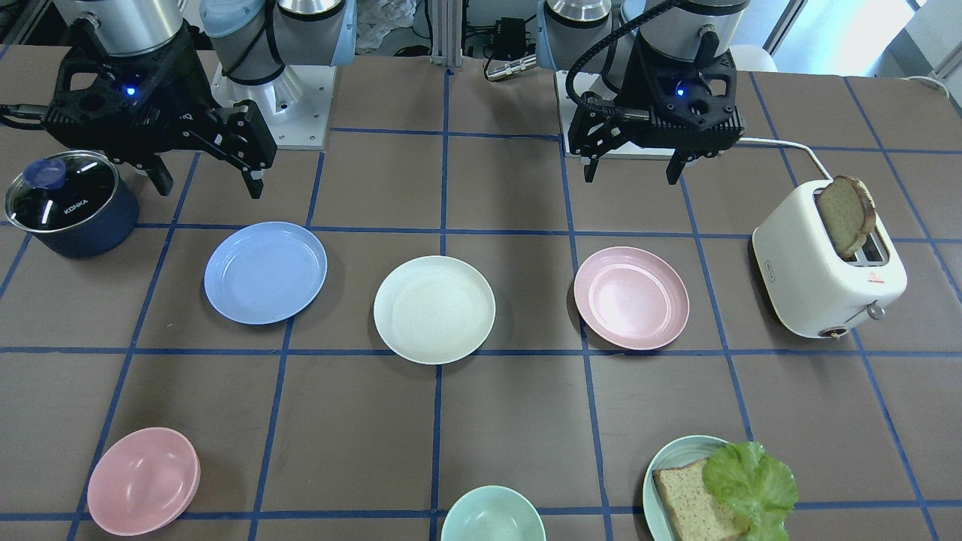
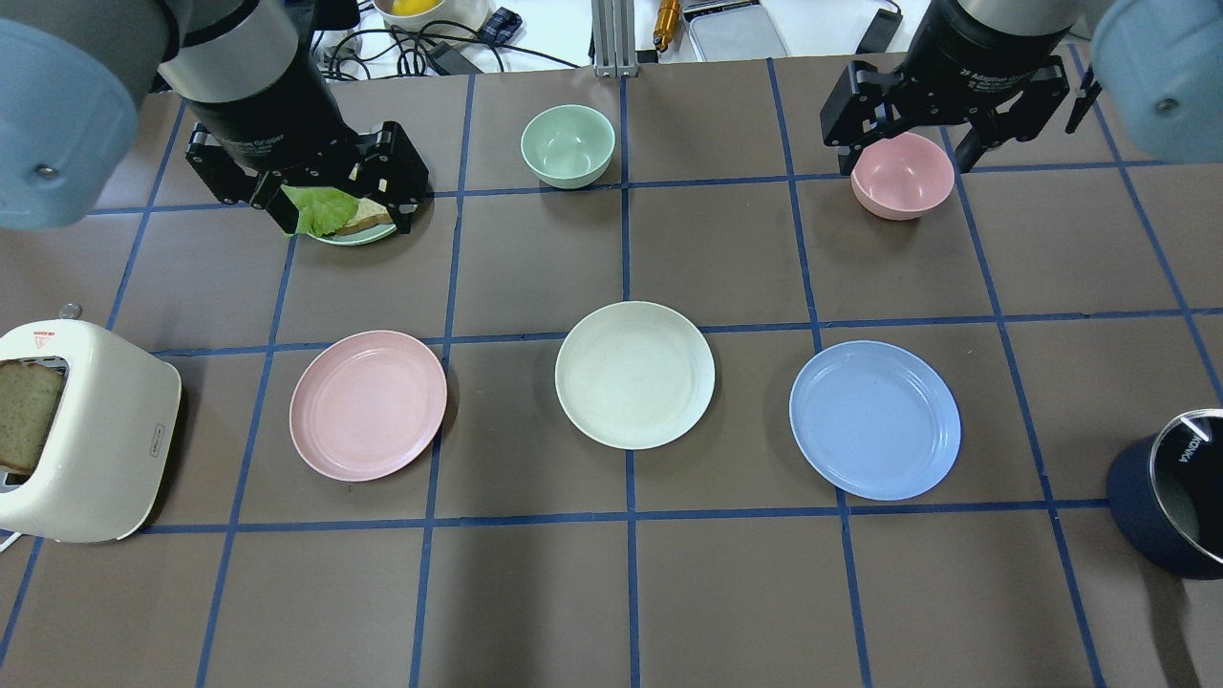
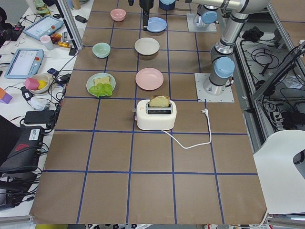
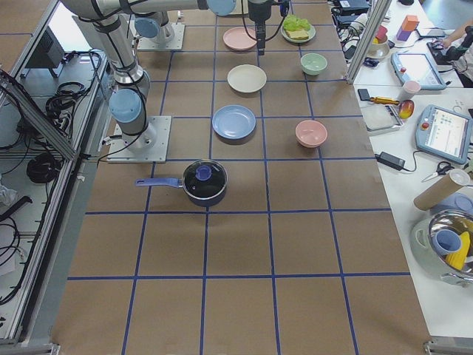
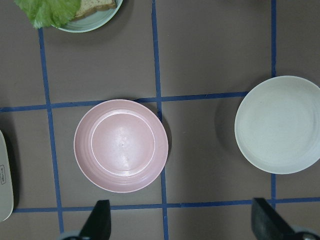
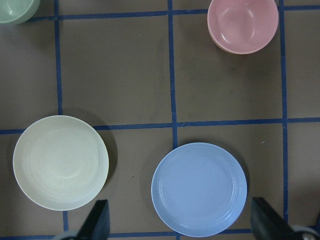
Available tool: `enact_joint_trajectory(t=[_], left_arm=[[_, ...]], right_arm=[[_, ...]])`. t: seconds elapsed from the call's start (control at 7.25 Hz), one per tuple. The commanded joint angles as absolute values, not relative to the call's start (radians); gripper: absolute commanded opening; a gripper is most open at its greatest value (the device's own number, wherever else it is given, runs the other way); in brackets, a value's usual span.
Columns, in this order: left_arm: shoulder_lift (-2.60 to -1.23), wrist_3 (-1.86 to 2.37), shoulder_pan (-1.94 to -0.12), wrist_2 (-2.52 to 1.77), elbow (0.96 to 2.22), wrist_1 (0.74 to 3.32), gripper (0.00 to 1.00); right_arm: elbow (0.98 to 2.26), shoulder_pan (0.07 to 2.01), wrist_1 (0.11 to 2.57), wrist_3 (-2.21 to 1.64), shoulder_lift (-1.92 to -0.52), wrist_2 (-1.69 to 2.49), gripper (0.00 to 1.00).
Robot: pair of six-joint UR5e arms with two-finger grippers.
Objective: Stack three plates with pink and blue
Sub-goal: 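Move the right gripper down to the edge of the light blue plate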
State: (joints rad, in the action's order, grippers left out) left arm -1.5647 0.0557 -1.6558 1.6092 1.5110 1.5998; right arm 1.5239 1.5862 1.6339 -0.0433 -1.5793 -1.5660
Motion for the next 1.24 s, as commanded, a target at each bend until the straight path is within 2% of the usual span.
enact_joint_trajectory(t=[0.0,0.41,0.83,1.1], left_arm=[[-1.566,0.058,-1.655,1.609,1.511,1.598,1.0],[-1.566,0.058,-1.655,1.609,1.509,1.595,1.0],[-1.566,0.057,-1.655,1.609,1.512,1.592,1.0],[-1.568,0.055,-1.657,1.609,1.509,1.591,1.0]], right_arm=[[1.528,1.586,1.631,-0.041,-1.578,-1.574,1.0],[1.542,1.583,1.632,-0.026,-1.578,-1.566,1.0],[1.661,1.501,1.647,-0.032,-1.583,-1.575,1.0],[1.788,1.354,1.681,0.178,-1.583,-1.571,1.0]])
